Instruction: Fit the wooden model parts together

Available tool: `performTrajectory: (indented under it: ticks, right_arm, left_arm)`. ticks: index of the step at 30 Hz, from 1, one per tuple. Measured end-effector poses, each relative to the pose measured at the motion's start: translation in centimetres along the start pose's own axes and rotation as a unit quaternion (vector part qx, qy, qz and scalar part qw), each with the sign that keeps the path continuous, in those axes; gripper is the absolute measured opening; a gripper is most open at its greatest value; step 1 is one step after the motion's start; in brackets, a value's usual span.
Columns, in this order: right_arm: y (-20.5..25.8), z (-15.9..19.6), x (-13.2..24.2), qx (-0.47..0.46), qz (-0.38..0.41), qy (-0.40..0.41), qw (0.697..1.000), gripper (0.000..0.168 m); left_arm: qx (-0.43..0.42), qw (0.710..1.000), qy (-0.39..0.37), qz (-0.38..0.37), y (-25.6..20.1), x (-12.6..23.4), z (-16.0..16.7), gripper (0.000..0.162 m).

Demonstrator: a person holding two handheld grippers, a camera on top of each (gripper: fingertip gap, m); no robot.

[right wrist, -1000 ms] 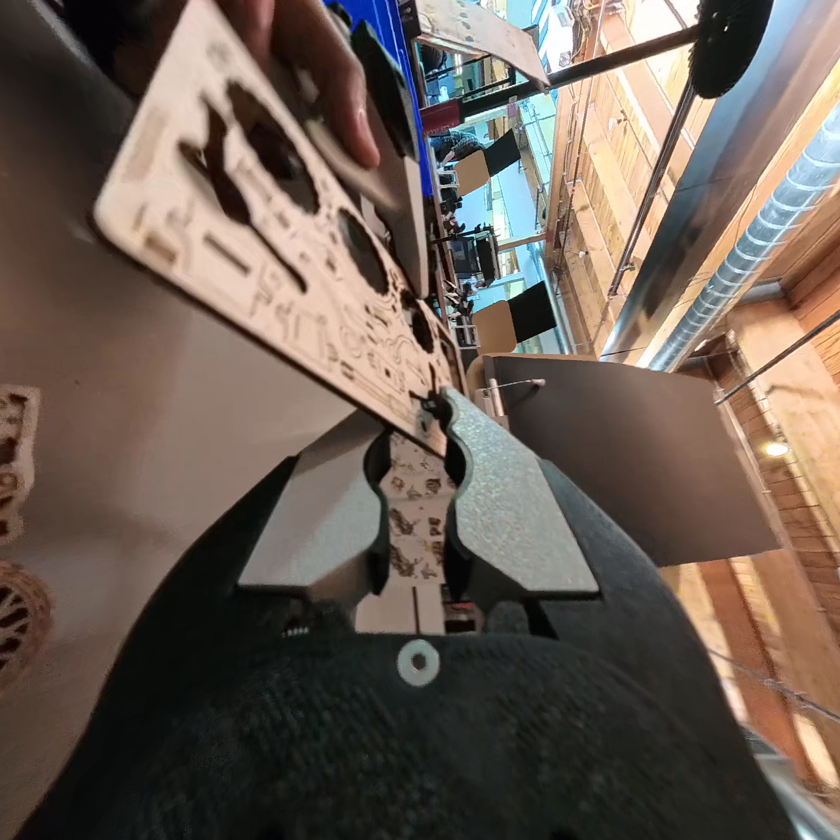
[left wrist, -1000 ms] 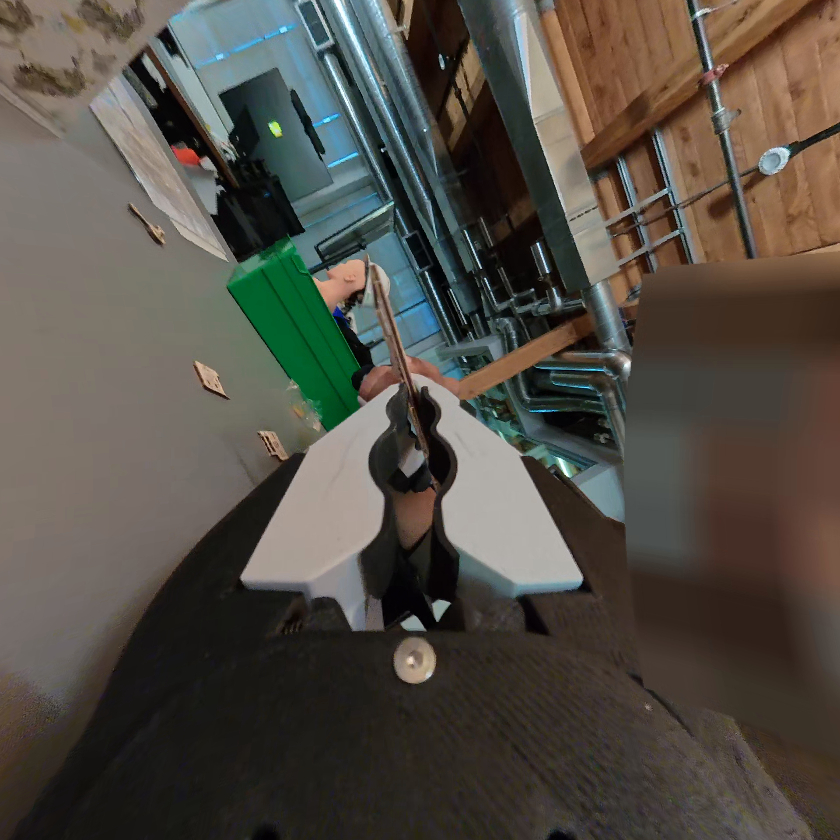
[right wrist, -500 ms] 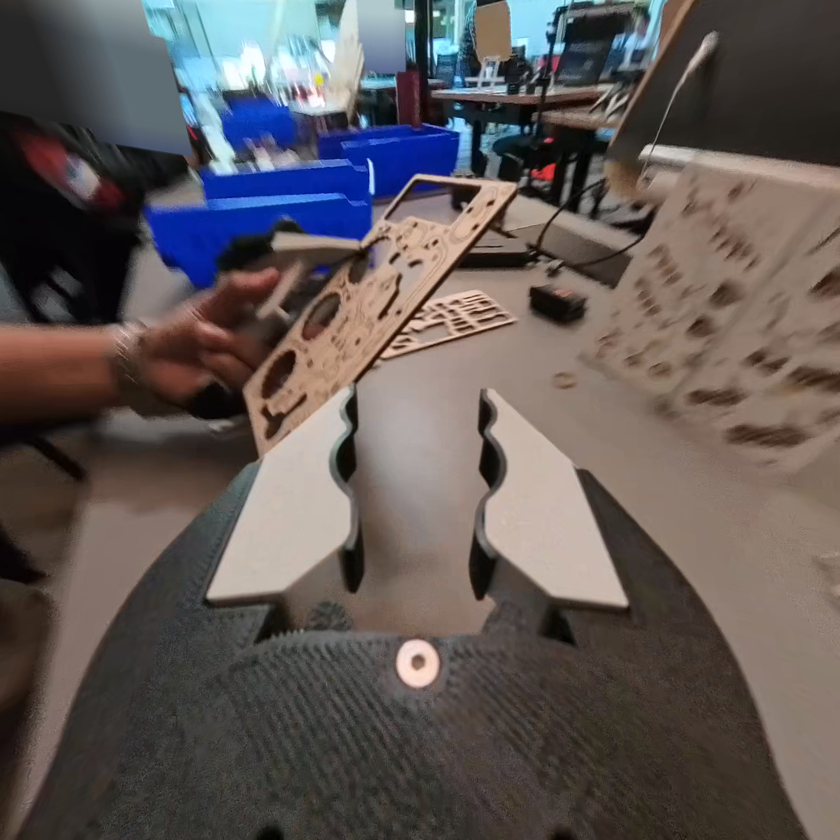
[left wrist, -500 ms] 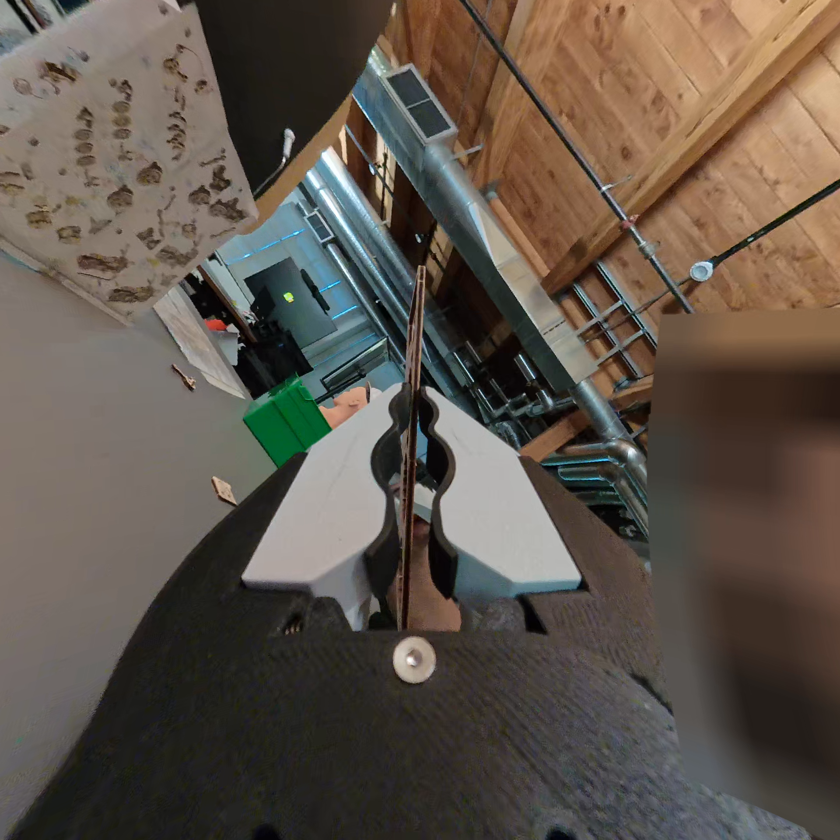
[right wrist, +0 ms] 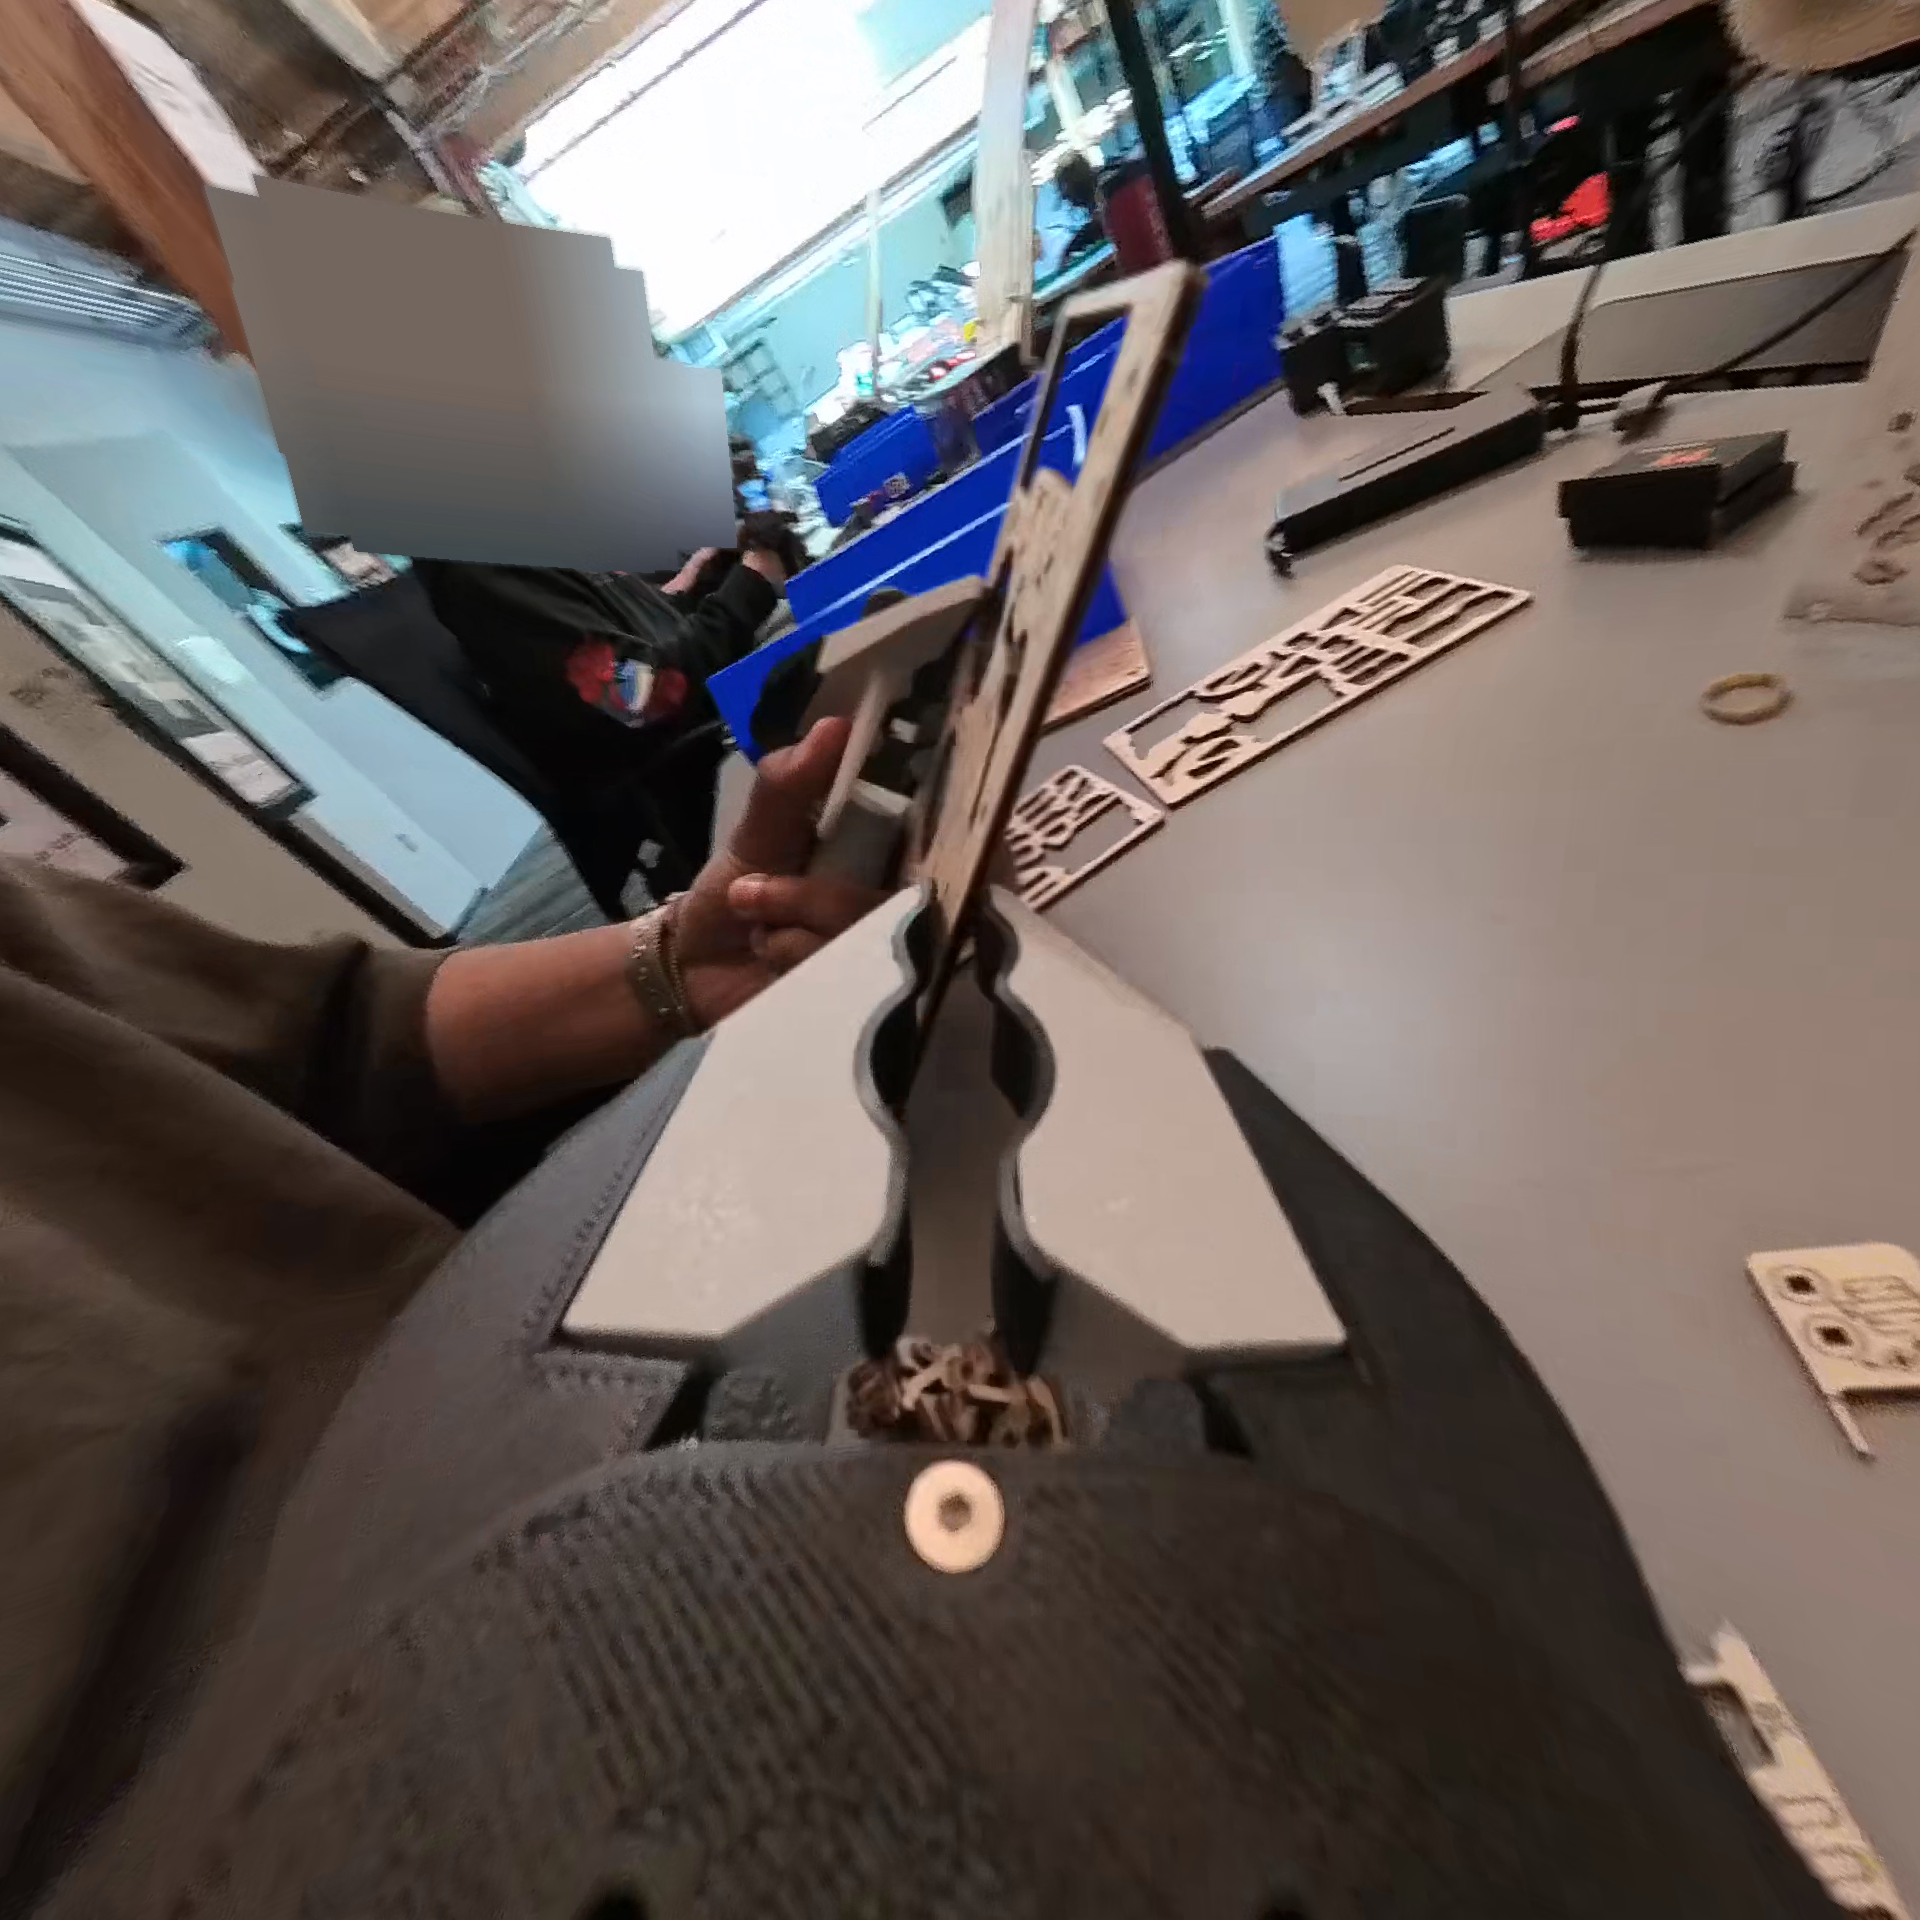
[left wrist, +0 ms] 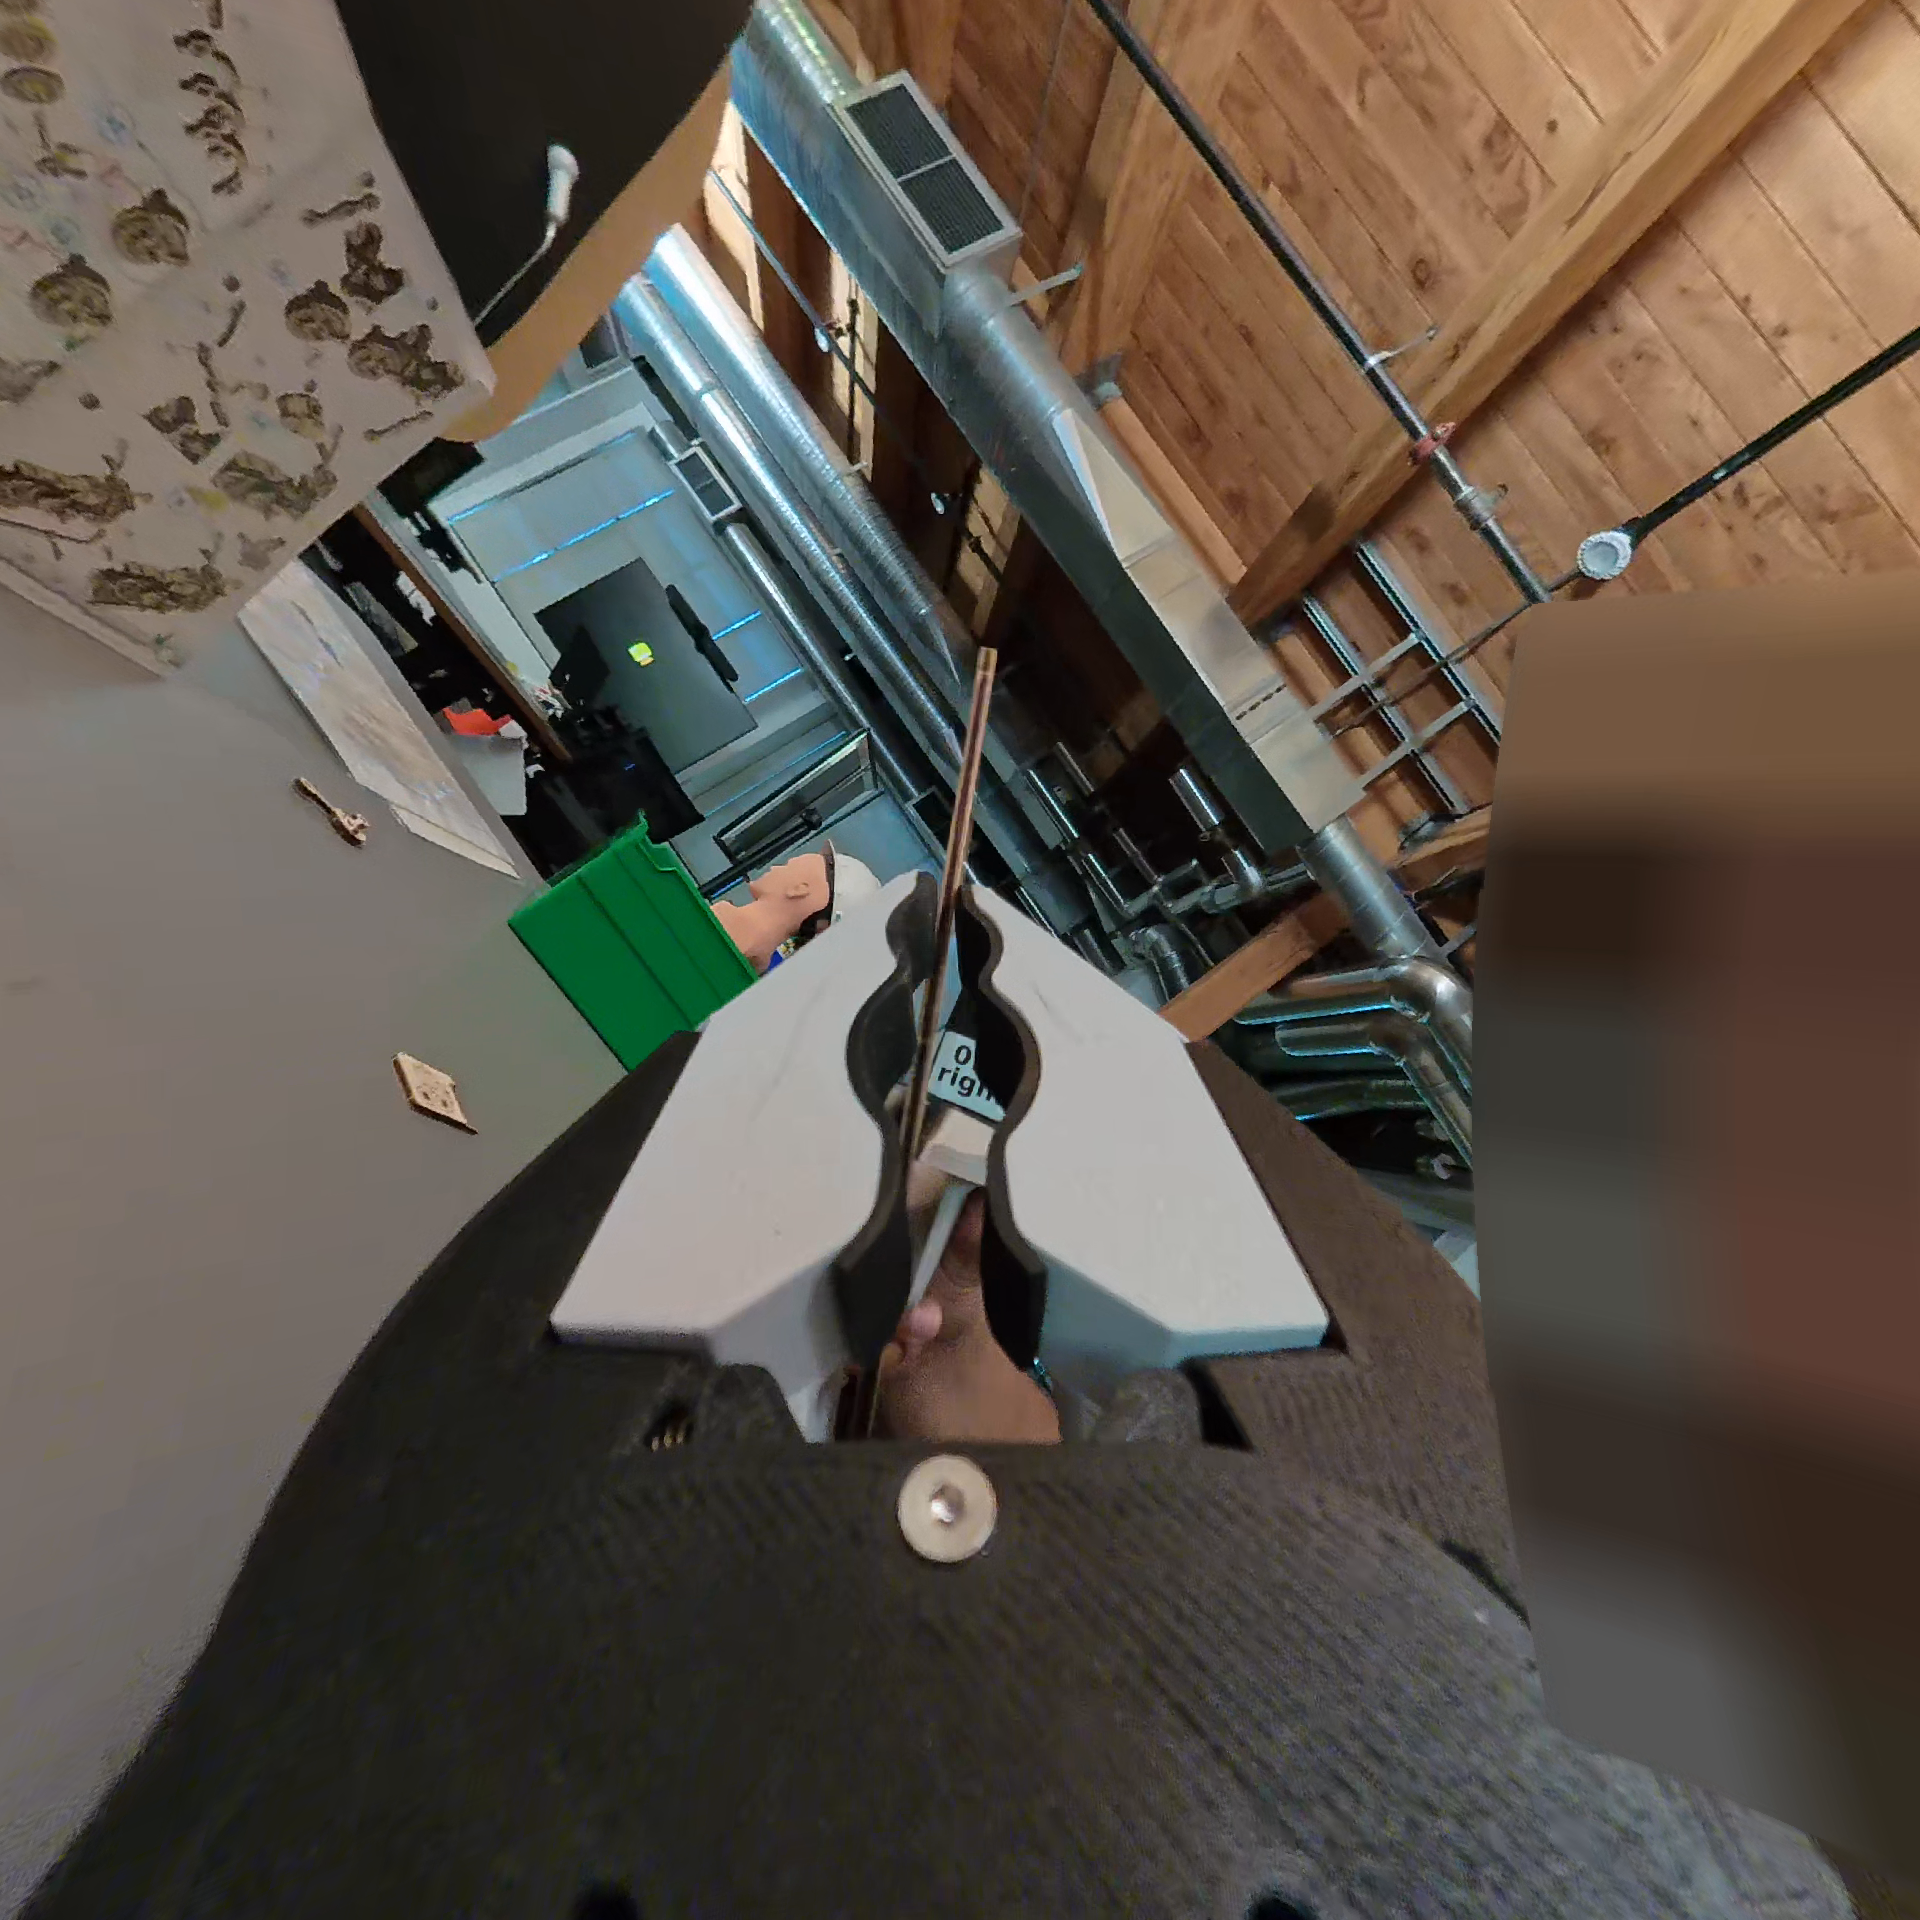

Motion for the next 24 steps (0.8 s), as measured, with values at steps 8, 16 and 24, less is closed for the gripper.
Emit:
performTrajectory:
  ticks: [8,16,24]
  right_arm:
    - [-1.6,-0.4,1.8,-0.032,-0.037,-0.026,0.998,0.0]
    - [-2.2,-0.1,2.1,-0.089,-0.075,-0.033,0.993,0.0]
    - [-2.1,0.0,2.2,-0.122,-0.103,-0.044,0.986,0.0]
  left_arm:
    - [-0.069,0.995,0.076,-0.008,0.7,-0.4,0.7,0.012]
    - [-0.094,0.991,0.091,-0.001,0.9,-0.2,0.6,0.002]
    - [-0.107,0.989,0.1,0.016,0.6,0.0,0.6,0.0]
Point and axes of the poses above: each gripper's, where its closed fingertips meet, x back along the fingers, z out of its underside, y = z × x across the jaws, the point moved 6 cm from there along x, back along the fingers, and after that the axes turned 14 degrees about -z, right-handed, at the moved point
